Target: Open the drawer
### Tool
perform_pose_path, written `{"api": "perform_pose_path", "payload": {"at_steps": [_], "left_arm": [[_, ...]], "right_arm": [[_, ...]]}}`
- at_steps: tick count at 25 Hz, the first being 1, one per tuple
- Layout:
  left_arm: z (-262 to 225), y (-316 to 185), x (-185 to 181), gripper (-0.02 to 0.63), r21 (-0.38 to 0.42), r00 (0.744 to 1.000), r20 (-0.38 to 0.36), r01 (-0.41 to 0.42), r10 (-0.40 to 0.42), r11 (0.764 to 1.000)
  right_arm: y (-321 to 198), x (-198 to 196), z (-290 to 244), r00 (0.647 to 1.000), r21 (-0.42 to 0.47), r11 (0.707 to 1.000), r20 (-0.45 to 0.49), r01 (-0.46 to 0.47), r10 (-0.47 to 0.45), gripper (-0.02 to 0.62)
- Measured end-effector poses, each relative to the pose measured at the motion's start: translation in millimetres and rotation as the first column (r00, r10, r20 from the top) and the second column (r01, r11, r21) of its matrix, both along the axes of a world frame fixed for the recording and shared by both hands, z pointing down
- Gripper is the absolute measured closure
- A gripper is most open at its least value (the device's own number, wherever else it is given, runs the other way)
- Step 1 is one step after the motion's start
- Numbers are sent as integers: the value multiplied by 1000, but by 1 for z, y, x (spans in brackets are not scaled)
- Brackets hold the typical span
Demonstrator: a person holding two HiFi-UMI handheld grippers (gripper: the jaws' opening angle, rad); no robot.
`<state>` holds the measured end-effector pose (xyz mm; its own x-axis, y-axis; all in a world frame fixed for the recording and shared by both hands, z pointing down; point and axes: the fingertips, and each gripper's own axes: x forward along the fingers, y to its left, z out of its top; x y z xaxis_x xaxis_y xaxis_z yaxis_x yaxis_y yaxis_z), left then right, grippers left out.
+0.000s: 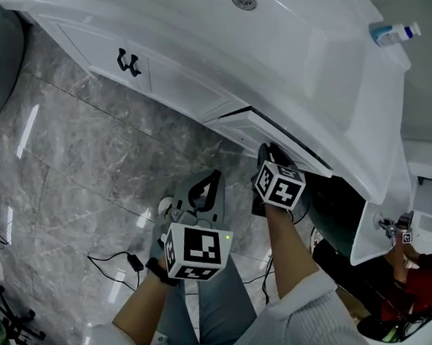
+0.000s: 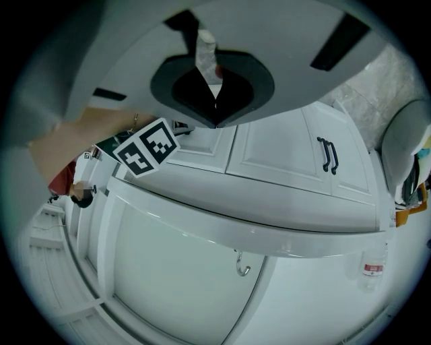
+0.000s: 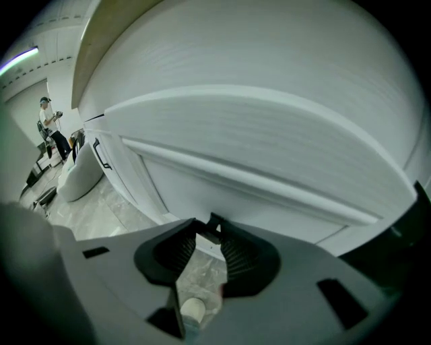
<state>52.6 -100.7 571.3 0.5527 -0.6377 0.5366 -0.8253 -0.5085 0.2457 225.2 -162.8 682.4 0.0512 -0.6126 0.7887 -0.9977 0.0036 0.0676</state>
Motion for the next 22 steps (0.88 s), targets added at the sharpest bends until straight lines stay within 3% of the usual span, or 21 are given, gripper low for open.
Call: {"api": "perform_pose_path", "payload": {"at_steps": [15, 22], "left_arm": [[-8, 3, 27, 589, 10, 997, 15, -73, 72, 997], [-16, -1, 50, 589, 30, 992, 22, -121, 121, 992]], "right_arm": [[35, -21, 0, 981, -41, 982, -45, 185, -187, 483], [45, -25, -3, 925, -79, 936, -147, 342, -350, 523]]}}
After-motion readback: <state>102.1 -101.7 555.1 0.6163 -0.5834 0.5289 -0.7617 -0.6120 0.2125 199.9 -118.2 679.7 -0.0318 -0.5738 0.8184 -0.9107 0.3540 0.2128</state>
